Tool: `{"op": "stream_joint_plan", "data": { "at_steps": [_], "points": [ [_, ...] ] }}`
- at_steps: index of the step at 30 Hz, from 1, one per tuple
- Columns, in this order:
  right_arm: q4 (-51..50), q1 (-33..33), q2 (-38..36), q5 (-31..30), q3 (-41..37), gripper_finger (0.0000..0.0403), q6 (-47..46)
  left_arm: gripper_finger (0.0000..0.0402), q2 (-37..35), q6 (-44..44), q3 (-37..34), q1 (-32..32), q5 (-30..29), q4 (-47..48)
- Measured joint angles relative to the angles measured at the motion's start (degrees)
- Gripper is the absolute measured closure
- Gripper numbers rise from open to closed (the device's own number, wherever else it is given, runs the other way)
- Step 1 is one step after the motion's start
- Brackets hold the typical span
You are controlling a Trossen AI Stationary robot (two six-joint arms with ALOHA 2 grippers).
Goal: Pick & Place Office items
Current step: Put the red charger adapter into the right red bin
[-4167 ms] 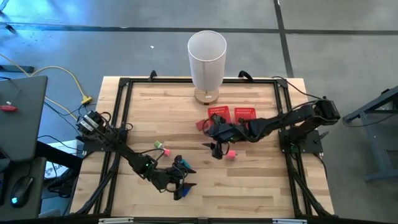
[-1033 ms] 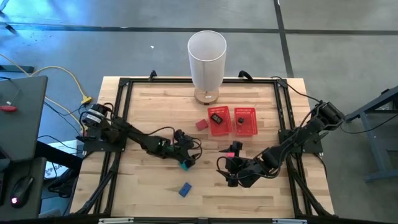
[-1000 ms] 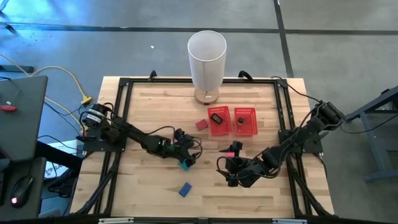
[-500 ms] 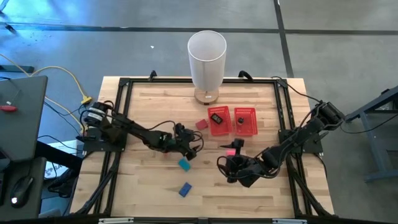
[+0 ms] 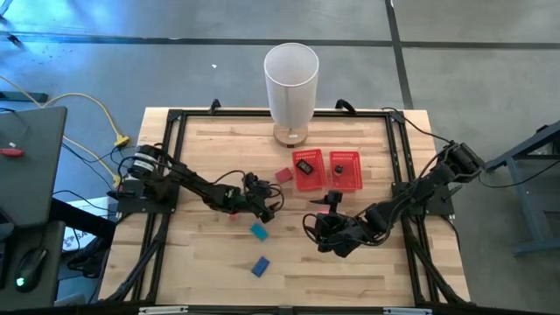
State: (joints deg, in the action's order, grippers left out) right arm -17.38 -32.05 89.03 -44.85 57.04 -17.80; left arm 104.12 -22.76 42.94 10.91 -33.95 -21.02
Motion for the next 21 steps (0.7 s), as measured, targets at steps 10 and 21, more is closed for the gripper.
{"op": "stream_joint_plan", "data": {
  "at_steps": [10, 21],
  "points": [
    [0.4, 0.25, 0.0, -0.15, 0.0, 0.0031, 0.06, 0.0006, 3.71, 0.66, -4.54, -1.68, 0.77, -11.77],
    [0.37, 1.87, 0.0, 0.49, 0.0, 0.0031, 0.06, 0.0006, 7.32, 2.21, -5.13, -2.92, 3.35, -15.8]
  ]
}}
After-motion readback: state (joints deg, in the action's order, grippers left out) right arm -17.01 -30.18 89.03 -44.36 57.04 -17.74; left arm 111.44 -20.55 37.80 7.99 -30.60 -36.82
